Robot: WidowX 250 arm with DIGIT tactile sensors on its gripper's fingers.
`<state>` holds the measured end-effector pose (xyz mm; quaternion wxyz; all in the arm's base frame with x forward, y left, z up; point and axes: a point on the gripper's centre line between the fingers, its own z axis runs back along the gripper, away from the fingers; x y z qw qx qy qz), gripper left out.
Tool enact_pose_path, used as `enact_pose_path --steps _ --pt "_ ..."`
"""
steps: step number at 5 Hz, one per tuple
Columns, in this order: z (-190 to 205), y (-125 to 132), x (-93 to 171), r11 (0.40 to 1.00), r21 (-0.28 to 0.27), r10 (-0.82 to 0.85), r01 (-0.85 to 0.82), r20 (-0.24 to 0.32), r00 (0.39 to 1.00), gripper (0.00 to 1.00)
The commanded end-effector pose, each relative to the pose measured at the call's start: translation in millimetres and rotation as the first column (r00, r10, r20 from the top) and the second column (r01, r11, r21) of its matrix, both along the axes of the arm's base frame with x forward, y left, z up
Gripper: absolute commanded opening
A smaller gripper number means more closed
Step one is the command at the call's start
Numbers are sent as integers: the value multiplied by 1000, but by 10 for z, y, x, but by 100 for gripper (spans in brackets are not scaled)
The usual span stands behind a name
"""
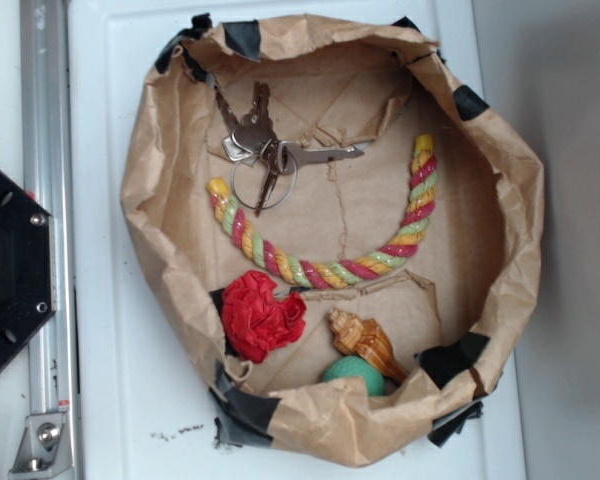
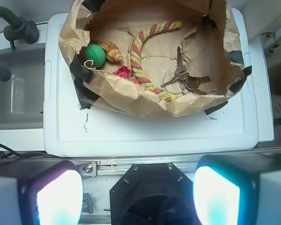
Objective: Grab the multicolored rope.
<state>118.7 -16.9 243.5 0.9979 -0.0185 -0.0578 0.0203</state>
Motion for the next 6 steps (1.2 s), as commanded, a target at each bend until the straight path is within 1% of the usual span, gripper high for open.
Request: enact_pose_path --steps 1,2,3,4,5,6 --pt "0 0 0 1000 0 0 0 0 1000 100" --pt "-275 69 500 993 -84 87 -82 60 994 100" --pt "-605 169 979 980 -78 183 -182 13 983 100" --pt "-925 233 1352 957 -54 283 -286 -60 957 100" --pt "-1248 251 1604 940 -16 337 -341 -105 936 100" --pt "-1771 190 1727 929 49 369 -367 -204 907 100"
